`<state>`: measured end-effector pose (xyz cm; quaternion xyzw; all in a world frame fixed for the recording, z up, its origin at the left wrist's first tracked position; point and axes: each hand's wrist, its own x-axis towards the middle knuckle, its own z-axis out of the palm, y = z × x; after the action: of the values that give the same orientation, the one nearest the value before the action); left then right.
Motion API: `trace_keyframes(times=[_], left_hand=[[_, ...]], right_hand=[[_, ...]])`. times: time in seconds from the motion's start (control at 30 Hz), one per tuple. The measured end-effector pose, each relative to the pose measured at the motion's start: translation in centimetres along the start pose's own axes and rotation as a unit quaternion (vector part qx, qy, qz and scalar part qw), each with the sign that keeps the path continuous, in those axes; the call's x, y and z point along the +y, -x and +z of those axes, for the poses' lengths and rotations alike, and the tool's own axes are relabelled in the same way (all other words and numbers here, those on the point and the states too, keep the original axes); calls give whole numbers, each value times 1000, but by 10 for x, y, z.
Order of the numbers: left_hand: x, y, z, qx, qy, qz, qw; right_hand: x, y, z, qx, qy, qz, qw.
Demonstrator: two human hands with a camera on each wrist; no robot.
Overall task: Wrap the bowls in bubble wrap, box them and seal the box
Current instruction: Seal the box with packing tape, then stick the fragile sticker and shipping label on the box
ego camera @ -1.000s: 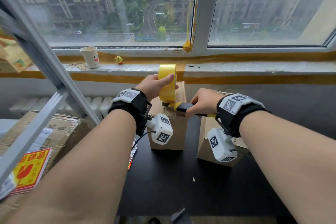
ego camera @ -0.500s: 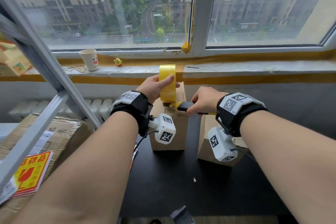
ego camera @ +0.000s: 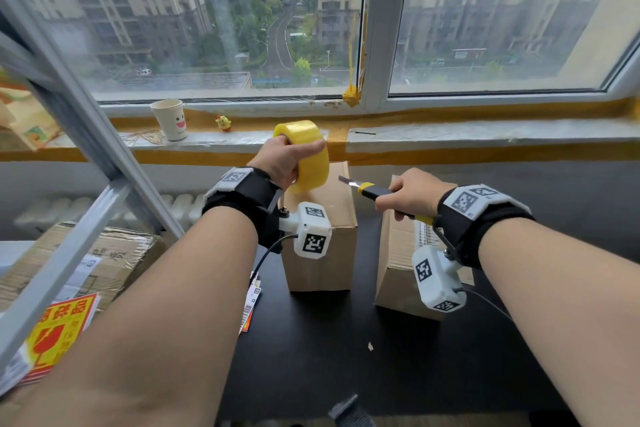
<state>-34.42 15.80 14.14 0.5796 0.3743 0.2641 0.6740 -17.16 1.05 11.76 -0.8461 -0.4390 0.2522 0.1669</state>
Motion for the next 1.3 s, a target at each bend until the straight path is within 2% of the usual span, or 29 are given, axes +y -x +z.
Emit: trace_keyframes(times=[0.1,0.23,0.4,0.53,0.6,0.73,0.83,0.93,1.0,1.07,1.13,1.23,1.3], left_hand=[[7,0,4,-6,-92,-10,996],[8,2,20,-42,-188,20,981],[7,4,62,-132,-394,94,905],[1,9,100,-169,-523,151,821],[-1,11,114,-187,-554,168,794],[-8,17,141,-218,-585,197,756],[-16,17,157,-209,-575,218,760],[-24,10,164,-177,-527,224,801],[-32,0,165,-163,-492,196,833],[-44,-13,166,-151,-476,139,855],[-59,-26,170,-145,-494,82,853],[-83,-39,177,-146,-516,16,844],[-95,-45,181,-145,-528,6,837]], right_hand=[[2,0,-6,44,-59,10,997],[12,-2,-14,78,-143,30,986],[24,0,-20,114,-293,63,947],[38,4,-24,129,-368,93,916],[49,5,-24,145,-371,101,912],[72,8,-25,174,-381,156,894],[91,11,-26,213,-360,187,889],[114,18,-26,259,-352,215,873],[134,25,-23,284,-350,244,859],[160,27,-17,307,-356,273,839],[183,29,-12,321,-356,304,823],[207,29,-4,304,-349,345,816],[222,25,7,286,-341,371,815]])
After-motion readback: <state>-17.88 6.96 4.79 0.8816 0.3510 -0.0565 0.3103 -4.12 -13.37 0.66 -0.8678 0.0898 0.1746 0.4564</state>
